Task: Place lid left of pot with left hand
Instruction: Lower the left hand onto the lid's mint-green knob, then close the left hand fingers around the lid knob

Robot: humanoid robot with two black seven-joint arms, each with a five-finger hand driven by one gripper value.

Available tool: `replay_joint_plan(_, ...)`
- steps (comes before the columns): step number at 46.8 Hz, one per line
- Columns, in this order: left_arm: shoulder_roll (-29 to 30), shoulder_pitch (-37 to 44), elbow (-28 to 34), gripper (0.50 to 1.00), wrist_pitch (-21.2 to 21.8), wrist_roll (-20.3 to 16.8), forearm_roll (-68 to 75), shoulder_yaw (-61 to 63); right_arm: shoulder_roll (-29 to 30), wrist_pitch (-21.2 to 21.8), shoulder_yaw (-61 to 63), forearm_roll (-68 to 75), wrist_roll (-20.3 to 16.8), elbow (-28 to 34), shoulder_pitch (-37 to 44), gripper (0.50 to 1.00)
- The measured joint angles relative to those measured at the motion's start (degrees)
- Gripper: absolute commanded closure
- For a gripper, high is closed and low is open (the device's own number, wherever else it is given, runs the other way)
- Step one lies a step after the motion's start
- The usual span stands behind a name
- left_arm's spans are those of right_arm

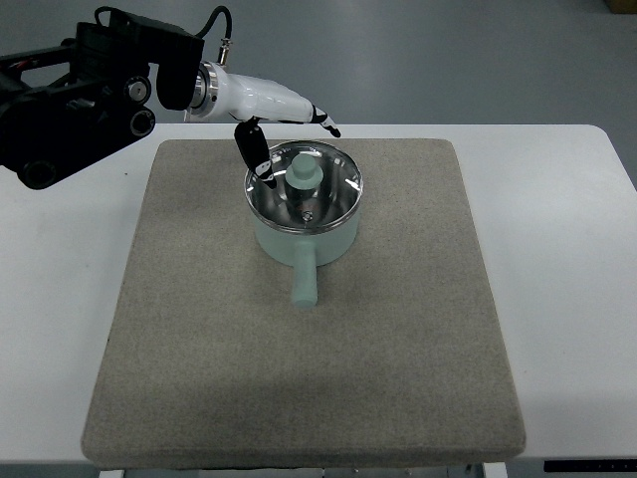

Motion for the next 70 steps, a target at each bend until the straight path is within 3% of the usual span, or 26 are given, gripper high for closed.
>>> replay_joint_plan(55,0.9,-1.8,-0.4,0.634,-0.6,-0.1,0.3,0.7,0.0,0.0,0.0,0.0,0.0,0.0,0.0,0.576)
replay_joint_plan(70,1.0,-1.9,-1.0,0.699,-0.6,-0.1,0.3,1.5,0.0,0.0,0.0,0.0,0.0,0.0,0.0,0.576)
